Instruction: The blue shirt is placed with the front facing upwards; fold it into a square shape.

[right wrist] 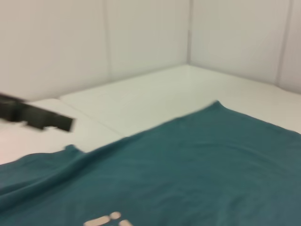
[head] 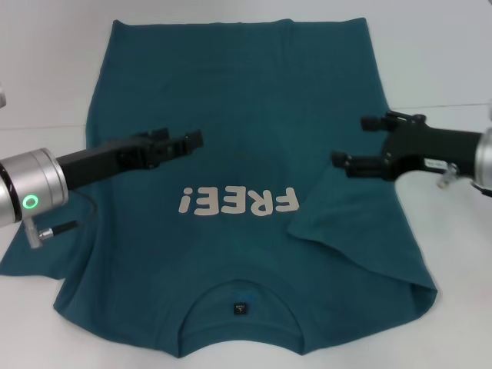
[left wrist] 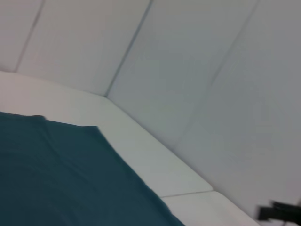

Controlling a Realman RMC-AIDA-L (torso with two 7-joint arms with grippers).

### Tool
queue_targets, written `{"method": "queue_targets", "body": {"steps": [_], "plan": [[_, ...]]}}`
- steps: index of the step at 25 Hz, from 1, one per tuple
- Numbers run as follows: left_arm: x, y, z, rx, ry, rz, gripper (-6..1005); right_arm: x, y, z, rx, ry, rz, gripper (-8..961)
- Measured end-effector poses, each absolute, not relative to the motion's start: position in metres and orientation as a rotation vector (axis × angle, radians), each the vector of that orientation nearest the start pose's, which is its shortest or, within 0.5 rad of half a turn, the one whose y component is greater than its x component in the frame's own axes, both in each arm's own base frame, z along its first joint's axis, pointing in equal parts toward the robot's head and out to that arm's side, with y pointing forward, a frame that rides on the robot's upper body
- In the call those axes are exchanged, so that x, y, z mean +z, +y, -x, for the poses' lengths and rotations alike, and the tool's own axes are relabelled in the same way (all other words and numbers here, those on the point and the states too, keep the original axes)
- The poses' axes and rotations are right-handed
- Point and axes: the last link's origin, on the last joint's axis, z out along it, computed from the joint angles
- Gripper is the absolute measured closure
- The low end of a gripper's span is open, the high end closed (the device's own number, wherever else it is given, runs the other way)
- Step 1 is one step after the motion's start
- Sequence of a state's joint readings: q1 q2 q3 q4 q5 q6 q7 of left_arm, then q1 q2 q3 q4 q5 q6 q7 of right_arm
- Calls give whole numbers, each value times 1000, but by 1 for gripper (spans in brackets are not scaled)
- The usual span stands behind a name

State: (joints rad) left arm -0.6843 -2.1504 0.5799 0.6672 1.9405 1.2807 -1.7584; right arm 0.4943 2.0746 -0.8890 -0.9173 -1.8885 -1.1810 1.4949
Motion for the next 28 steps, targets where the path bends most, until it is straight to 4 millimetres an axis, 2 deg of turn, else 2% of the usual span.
{"method": "queue_targets", "body": {"steps": [7,10,13,17,21,28], "plan": [[0,402,214,-902,-1059,2370,113,55,342,-267,550,399,2571,7],[2,401,214,-894,-1044,2386,113,62,321,-269,522,368,2697,7],[5,399,217,-877,-1036,2397,113,72,309,-271,462,382,2774,7],[10,391,222,-866,-1020,2424,112,84,301,-270,469,404,2813,6],[28,380,230,-783,-1016,2449,112,95,299,-269,532,404,2779,6],[55,372,238,-559,-1158,2434,112,93,305,-269,533,409,2743,6]]}}
